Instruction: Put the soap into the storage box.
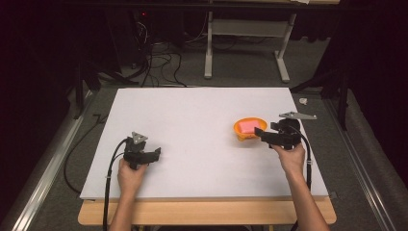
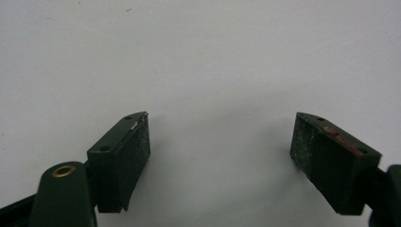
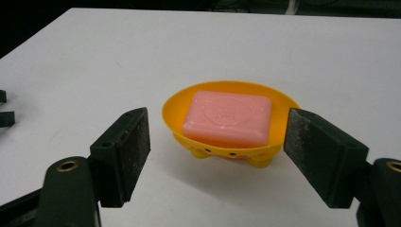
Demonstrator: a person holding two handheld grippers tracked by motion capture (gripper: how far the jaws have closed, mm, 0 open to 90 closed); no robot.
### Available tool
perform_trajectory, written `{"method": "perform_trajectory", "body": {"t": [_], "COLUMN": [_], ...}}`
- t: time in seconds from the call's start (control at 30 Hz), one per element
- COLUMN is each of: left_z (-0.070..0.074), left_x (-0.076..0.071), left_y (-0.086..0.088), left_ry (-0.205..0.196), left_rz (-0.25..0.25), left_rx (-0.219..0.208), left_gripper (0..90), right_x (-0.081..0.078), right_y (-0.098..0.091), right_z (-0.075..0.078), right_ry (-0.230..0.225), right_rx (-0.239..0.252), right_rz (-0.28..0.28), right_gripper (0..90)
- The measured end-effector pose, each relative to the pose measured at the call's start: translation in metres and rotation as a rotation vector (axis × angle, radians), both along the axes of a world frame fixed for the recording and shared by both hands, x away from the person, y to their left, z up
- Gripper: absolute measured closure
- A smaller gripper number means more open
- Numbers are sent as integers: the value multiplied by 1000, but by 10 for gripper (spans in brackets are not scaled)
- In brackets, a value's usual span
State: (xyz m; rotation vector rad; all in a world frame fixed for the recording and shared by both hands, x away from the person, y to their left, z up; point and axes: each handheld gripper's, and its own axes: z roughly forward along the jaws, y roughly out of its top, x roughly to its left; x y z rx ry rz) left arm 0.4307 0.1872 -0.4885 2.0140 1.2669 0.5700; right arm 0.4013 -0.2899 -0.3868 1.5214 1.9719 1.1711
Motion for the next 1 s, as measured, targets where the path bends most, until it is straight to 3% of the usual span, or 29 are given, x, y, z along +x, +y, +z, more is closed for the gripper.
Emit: {"method": "perform_trajectory", "body": {"t": [0.3, 0.47, 1.0], "left_z": [0, 0, 0], "left_x": [0, 0, 0], "left_y": [0, 0, 0], "left_ry": [0, 1, 0], "left_rz": [-1, -1, 0], "left_rx": [-2, -2, 0], "left_gripper": [212, 212, 212], "right_x": [-16, -22, -42], "right_y": [-2, -1, 0], "right_z": [-2, -6, -15], "right_ry": [-42, -30, -57], "right_rx": [-8, -15, 8], "right_rz": [18, 35, 68], "right_gripper": [236, 235, 230]}}
